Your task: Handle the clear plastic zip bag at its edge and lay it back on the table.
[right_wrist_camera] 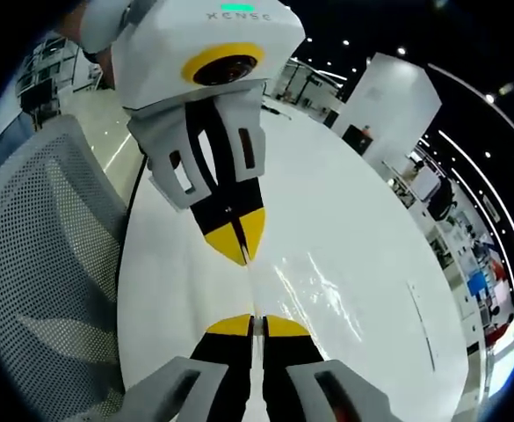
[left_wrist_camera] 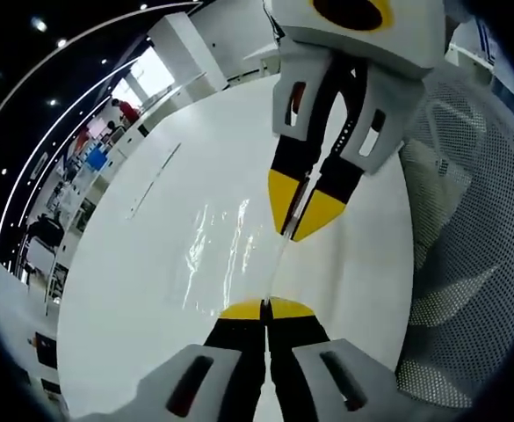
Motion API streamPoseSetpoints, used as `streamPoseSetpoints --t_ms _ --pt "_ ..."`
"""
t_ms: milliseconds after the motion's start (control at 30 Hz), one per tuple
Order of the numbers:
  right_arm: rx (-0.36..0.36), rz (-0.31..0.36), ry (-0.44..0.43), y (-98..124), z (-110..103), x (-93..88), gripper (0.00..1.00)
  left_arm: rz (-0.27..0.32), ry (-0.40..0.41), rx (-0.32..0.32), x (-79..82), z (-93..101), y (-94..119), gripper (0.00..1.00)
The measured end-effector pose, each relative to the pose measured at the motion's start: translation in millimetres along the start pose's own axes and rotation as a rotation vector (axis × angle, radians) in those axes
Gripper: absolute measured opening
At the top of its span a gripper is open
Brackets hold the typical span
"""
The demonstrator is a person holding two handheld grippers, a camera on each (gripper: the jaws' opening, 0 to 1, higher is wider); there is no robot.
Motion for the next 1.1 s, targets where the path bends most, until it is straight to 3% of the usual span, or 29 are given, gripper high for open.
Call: streamPoseSetpoints --t_ms 1100 --pt "-0.013 -0.014 -0.023 5.1 -1.4 -8.6 0.0 -0.01 0.026 0.014 -5.4 -0.9 3.6 0.0"
Point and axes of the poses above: the point that each gripper's makers call its tool centre point, and the gripper's own axes: y roughly backward along the fingers, z roughly to its right, x roughly out of its top, the point moved 4 cm from there along y, roughly backward along the fingers, and after that the axes turned 3 degrees about z, right-handed, at the moved point
